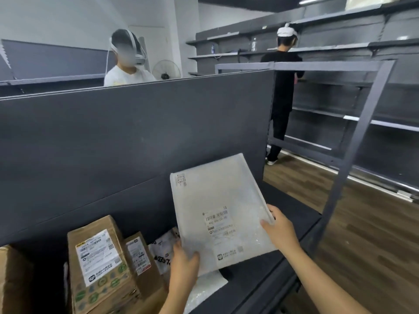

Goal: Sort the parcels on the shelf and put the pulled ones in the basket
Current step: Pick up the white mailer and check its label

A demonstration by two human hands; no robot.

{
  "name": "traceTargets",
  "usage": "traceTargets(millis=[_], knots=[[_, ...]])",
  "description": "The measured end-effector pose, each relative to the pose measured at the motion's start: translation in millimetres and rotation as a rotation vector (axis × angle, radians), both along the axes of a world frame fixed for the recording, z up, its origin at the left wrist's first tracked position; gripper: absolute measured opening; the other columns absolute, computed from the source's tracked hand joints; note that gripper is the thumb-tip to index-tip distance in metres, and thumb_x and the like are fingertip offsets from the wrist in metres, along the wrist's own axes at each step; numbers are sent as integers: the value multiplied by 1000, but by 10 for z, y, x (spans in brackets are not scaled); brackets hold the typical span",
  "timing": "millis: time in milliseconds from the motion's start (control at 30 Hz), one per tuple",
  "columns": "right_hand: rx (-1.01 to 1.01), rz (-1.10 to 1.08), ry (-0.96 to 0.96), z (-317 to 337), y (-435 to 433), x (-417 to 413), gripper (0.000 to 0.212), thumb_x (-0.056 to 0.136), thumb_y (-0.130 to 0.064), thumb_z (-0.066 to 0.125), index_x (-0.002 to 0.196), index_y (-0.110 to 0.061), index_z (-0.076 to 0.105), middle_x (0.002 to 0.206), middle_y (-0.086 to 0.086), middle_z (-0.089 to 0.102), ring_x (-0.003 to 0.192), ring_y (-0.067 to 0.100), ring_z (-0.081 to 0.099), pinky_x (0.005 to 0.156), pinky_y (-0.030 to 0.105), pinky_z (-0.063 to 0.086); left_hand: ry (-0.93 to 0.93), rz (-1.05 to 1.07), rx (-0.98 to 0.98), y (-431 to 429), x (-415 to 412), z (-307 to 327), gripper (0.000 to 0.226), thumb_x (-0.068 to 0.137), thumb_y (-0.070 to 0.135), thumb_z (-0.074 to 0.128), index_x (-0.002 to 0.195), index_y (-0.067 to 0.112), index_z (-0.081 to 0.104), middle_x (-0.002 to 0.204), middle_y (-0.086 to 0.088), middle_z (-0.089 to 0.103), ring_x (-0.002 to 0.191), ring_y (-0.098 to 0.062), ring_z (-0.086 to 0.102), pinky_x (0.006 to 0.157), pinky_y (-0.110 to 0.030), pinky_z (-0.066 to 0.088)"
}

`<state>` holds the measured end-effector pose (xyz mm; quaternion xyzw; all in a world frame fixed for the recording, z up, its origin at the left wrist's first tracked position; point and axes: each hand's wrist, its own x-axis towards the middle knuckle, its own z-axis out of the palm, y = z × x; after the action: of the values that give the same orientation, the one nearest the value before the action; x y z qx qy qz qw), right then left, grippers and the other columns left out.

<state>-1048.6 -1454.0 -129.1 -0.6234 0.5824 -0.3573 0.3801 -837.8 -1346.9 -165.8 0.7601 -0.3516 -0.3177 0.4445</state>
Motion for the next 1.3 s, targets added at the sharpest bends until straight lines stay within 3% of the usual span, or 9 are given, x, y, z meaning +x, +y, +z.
traceTargets(millis=[100, 200, 333, 500, 667, 800, 967, 1100, 1300], knots=[[71, 45, 133, -90, -123, -34, 41, 91, -7, 47, 130, -19, 51, 101, -5, 57, 89, 15, 56, 65, 25, 43, 18, -32, 88, 41, -117, -178, 53, 90, 9, 52, 138, 2, 29, 132, -16, 50, 101, -25, 54, 79, -29, 43], [93, 44, 225, -199, -265, -72, 41, 91, -8, 44, 128, -21, 52, 100, -5, 57, 89, 17, 57, 70, 30, 47, 36, -24, 135, 9, -229, -361, 62, 88, 5, 52, 142, 2, 24, 134, -19, 49, 108, -33, 56, 79, -26, 41], [113, 49, 347, -411, -473, -124, 40, 91, -10, 43, 127, -23, 52, 97, -4, 59, 86, 19, 57, 67, 31, 48, 26, -33, 200, -98, -337, -569, 87, 78, 8, 55, 150, 3, 6, 138, -21, 44, 117, -35, 50, 99, -36, 43], [143, 22, 465, -767, -753, -165, 42, 91, -10, 42, 130, -22, 50, 114, 5, 64, 91, 26, 59, 67, 33, 47, 97, -187, 268, -254, -394, -703, 89, 84, 1, 57, 150, 10, -3, 152, -15, 24, 137, -28, 31, 109, -30, 30], [174, 36, 597, -1232, -1001, -228, 40, 90, -10, 47, 128, -21, 53, 115, 11, 66, 100, 32, 62, 70, 38, 47, 23, -332, 367, -433, -368, -959, 86, 91, 25, 56, 152, 27, -4, 145, -11, 29, 116, -17, 47, 98, -21, 38], [241, 89, 665, -1533, -1197, -158, 47, 93, -8, 41, 137, -25, 48, 128, 11, 61, 107, 30, 61, 80, 36, 47, 21, -407, 446, -532, -378, -1123, 88, 91, 31, 57, 153, 23, -5, 158, -17, -3, 145, -26, 23, 115, -26, 24], [237, 124, 666, -1777, -1390, 103, 52, 94, -9, 34, 139, -32, 44, 134, 7, 57, 115, 32, 56, 93, 42, 45, -95, -363, 470, -654, -362, -1307, 92, 88, 34, 63, 153, 16, 0, 153, -19, -27, 143, -27, 28, 115, -24, 27], [194, 134, 687, -1926, -1538, 296, 50, 94, -12, 40, 139, -33, 46, 135, 11, 55, 119, 36, 52, 99, 48, 43, -222, -414, 517, -749, -357, -1397, 93, 90, 34, 59, 152, 7, -5, 145, -19, -44, 146, -33, 13, 118, -29, 23], [286, 148, 831, -2013, -1569, 459, 49, 97, -24, 40, 144, -38, 34, 145, 5, 42, 130, 35, 40, 106, 48, 36, -387, -510, 667, -879, -318, -1421, 84, 96, 33, 50, 151, 5, -8, 152, -19, -33, 134, -34, 41, 104, -36, 42]])
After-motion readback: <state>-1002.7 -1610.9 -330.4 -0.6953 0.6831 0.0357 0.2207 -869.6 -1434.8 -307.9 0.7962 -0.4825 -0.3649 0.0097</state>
